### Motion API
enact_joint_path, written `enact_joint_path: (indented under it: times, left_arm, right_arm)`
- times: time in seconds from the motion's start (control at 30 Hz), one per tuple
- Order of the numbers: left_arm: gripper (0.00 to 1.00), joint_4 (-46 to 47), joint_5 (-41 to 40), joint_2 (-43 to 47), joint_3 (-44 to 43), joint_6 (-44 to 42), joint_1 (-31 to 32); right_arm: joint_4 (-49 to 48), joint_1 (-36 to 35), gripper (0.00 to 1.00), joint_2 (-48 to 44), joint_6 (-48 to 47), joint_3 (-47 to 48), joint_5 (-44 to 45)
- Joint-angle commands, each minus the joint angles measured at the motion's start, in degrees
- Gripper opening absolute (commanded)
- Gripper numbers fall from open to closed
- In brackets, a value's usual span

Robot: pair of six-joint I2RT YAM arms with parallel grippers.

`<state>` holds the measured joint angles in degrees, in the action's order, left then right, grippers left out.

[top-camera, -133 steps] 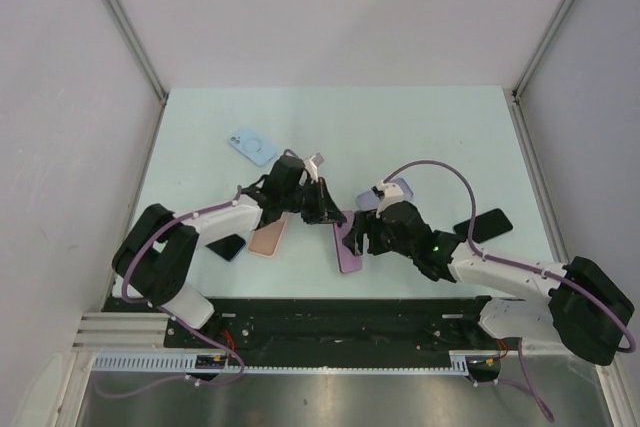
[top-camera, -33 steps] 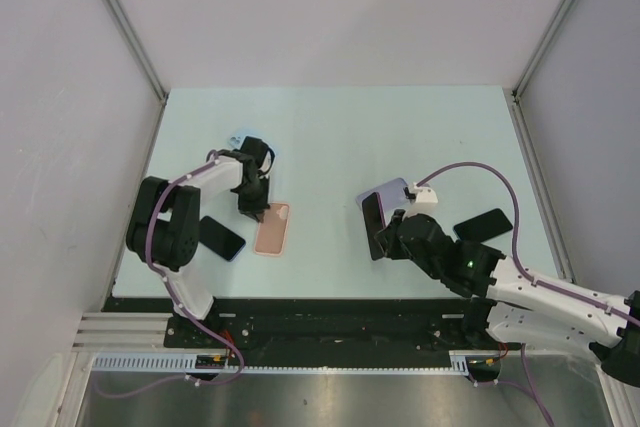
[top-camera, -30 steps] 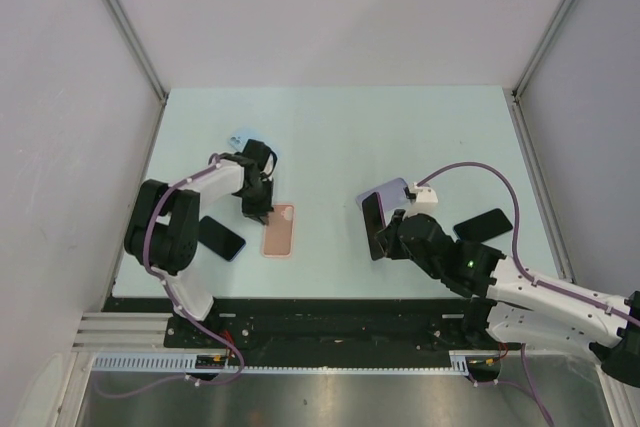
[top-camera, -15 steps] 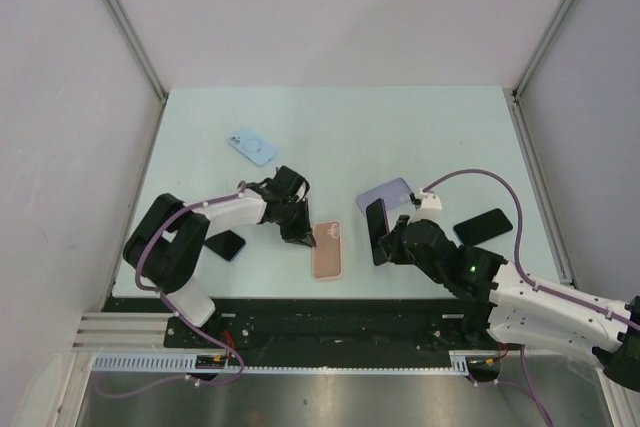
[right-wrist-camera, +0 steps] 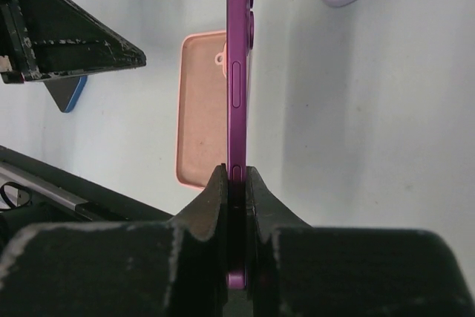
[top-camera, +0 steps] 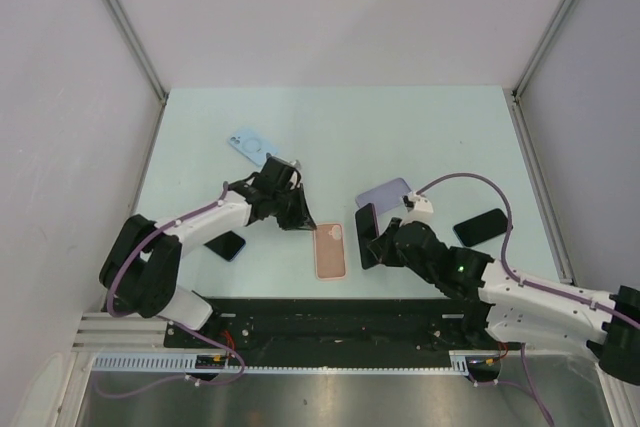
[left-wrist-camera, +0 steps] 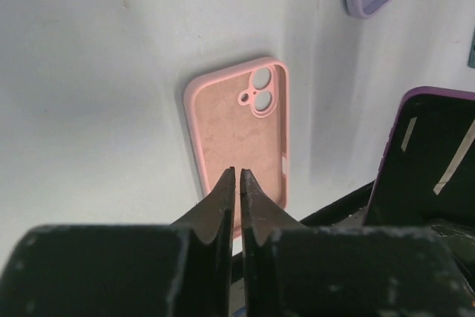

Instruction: Put the phone into the phone case

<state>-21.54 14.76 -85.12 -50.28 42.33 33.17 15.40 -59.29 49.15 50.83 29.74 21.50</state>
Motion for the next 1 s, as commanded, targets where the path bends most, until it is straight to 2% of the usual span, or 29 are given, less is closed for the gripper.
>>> enact_joint_path:
  times: [0.0,0.03,0.37,0.97]
  left_arm:
    - [0.03,1.0,-1.0,1.9,2.8,-3.8,-1.5]
    - [0.0,1.5,-0.1,2.1,3.6,-3.8,-1.8]
    - [0.0,10.5,6.5,1.1,11.2,-2.5,-2.1]
    - [0.0,20.1,11.4,-1.8,16.5,1.3,-0.1]
  right_arm:
    - [-10.5,-1.8,0.0,3.8,3.9,0.1,0.8]
    - [-11.3,-2.4,0.0,5.4,4.3,0.1,1.1]
    - [-23.9,-3.0,0.0,18.6,10.4,0.1,-2.5]
    - [-30.1,-2.5,0.0,28.9,10.9,0.1,-8.0]
